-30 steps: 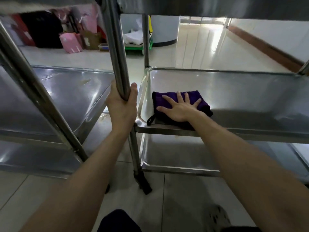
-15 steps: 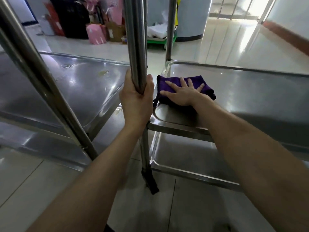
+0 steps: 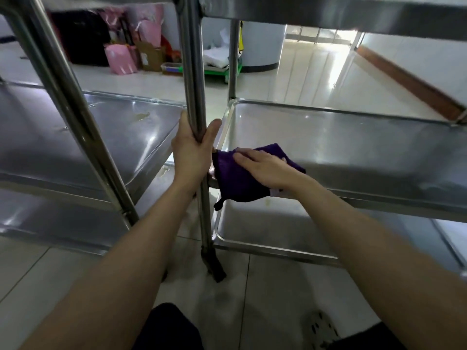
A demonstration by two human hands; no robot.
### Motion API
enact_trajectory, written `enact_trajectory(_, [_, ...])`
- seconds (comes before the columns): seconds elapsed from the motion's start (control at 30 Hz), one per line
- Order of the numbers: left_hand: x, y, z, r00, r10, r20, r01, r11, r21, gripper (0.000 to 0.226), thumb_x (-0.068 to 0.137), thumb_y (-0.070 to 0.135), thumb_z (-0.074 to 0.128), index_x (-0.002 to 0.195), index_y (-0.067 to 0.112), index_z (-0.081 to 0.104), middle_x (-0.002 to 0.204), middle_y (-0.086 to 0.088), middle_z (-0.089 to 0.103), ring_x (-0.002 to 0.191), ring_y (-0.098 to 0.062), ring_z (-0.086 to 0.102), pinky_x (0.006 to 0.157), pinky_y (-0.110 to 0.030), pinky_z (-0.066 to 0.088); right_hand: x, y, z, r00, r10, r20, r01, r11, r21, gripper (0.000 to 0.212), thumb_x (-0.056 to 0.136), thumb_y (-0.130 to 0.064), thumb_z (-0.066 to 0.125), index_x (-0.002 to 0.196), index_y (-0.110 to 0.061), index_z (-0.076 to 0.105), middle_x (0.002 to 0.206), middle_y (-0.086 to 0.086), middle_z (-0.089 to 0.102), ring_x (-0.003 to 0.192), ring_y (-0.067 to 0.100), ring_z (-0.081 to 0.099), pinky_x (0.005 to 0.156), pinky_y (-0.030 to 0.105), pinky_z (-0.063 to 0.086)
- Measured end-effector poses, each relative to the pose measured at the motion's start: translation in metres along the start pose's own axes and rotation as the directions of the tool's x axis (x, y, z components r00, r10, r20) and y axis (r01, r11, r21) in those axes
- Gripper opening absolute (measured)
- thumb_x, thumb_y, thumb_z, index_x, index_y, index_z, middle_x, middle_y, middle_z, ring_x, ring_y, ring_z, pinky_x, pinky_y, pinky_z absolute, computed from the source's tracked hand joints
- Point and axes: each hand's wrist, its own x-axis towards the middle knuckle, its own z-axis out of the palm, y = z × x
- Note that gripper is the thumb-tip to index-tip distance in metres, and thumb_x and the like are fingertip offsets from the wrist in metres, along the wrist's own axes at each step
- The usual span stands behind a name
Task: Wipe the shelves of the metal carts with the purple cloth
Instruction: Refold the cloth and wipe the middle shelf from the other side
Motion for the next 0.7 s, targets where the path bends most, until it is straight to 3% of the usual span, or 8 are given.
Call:
enact_trajectory(0.07, [-0.008, 0.0, -0.01, 0.999, -0.036, 0.011, 0.035, 0.997, 0.069, 0.042, 0.096, 0.051, 0.075, 0.123, 0.03, 0.051, 0.101, 0.0, 0.067, 0.089, -0.016, 0.069, 0.08, -0.035, 0.06, 0.001, 0.014, -0.014, 0.957, 0.057, -0.283, -0.016, 0.989, 0.146, 0.051, 0.109, -0.054, 0.041, 0.154, -0.033, 0.053, 0.143, 0.001, 0.067, 0.136, 0.029, 0.057, 0.112, 0.043, 0.041])
enact_trajectory(0.13, [-0.033, -0.005, -0.017, 0.989, -0.058, -0.138, 0.079, 0.985, 0.153, 0.044, 0.092, 0.053, 0.076, 0.118, 0.032, 0.047, 0.107, 0.006, 0.06, 0.095, -0.011, 0.064, 0.081, -0.037, 0.059, 0.004, 0.031, -0.025, 0.897, 0.095, -0.432, -0.075, 0.995, 0.062, 0.048, 0.11, -0.035, 0.049, 0.155, -0.019, 0.052, 0.144, 0.01, 0.065, 0.137, 0.035, 0.054, 0.113, 0.042, 0.043])
enact_trajectory(0.23, [-0.076, -0.012, -0.01, 0.937, -0.285, -0.202, 0.318, 0.936, 0.153, 0.04, 0.094, 0.058, 0.073, 0.104, 0.026, 0.052, 0.1, 0.006, 0.063, 0.089, -0.013, 0.066, 0.084, -0.048, 0.063, 0.011, 0.039, -0.035, 0.913, 0.254, -0.318, -0.254, 0.966, 0.041, 0.056, 0.112, -0.038, 0.049, 0.162, -0.014, 0.041, 0.156, 0.015, 0.056, 0.145, 0.038, 0.048, 0.117, 0.047, 0.043])
enact_trajectory(0.33, [-0.087, -0.013, -0.002, 0.837, -0.536, -0.11, 0.542, 0.84, 0.029, 0.041, 0.097, 0.055, 0.074, 0.105, 0.018, 0.058, 0.106, -0.006, 0.073, 0.094, -0.024, 0.075, 0.089, -0.052, 0.064, 0.018, 0.033, -0.044, 0.906, 0.34, -0.253, -0.314, 0.939, 0.138, 0.05, 0.107, -0.038, 0.062, 0.145, -0.005, 0.06, 0.143, 0.017, 0.064, 0.127, 0.036, 0.061, 0.098, 0.039, 0.051])
enact_trajectory(0.4, [-0.085, -0.01, -0.001, 0.77, -0.632, -0.081, 0.611, 0.769, -0.188, 0.046, 0.098, 0.043, 0.079, 0.119, 0.007, 0.059, 0.108, -0.012, 0.077, 0.087, -0.022, 0.078, 0.077, -0.041, 0.067, 0.017, 0.032, -0.049, 0.909, 0.33, -0.253, -0.281, 0.936, 0.211, 0.041, 0.1, -0.033, 0.074, 0.132, -0.007, 0.072, 0.13, 0.014, 0.071, 0.111, 0.031, 0.068, 0.094, 0.038, 0.057])
enact_trajectory(0.53, [-0.094, -0.01, 0.004, 0.706, -0.69, 0.162, 0.675, 0.585, -0.45, 0.047, 0.099, 0.022, 0.081, 0.129, -0.01, 0.063, 0.114, -0.016, 0.08, 0.089, -0.026, 0.082, 0.072, -0.036, 0.067, -0.012, 0.023, -0.052, 0.932, 0.262, -0.252, -0.167, 0.924, 0.343, 0.043, 0.091, -0.028, 0.082, 0.132, -0.019, 0.073, 0.125, 0.003, 0.07, 0.11, 0.023, 0.066, 0.096, 0.04, 0.058])
enact_trajectory(0.63, [-0.1, -0.018, 0.006, 0.698, -0.685, 0.207, 0.71, 0.626, -0.322, 0.035, 0.1, 0.027, 0.079, 0.124, 0.002, 0.071, 0.092, -0.004, 0.079, 0.067, -0.014, 0.073, 0.061, -0.029, 0.059, -0.049, 0.017, -0.047, 0.948, 0.187, -0.257, -0.057, 0.896, 0.439, 0.039, 0.09, -0.024, 0.082, 0.125, -0.026, 0.065, 0.114, 0.0, 0.071, 0.104, 0.02, 0.068, 0.085, 0.035, 0.057])
enact_trajectory(0.7, [-0.104, -0.026, 0.004, 0.698, -0.678, 0.233, 0.716, 0.66, -0.227, 0.033, 0.098, 0.023, 0.077, 0.127, 0.007, 0.071, 0.1, -0.006, 0.078, 0.072, -0.015, 0.07, 0.061, -0.027, 0.057, -0.076, 0.017, -0.038, 0.948, 0.111, -0.299, 0.049, 0.876, 0.48, 0.031, 0.09, -0.021, 0.08, 0.116, -0.03, 0.064, 0.096, 0.004, 0.072, 0.089, 0.016, 0.07, 0.075, 0.032, 0.054])
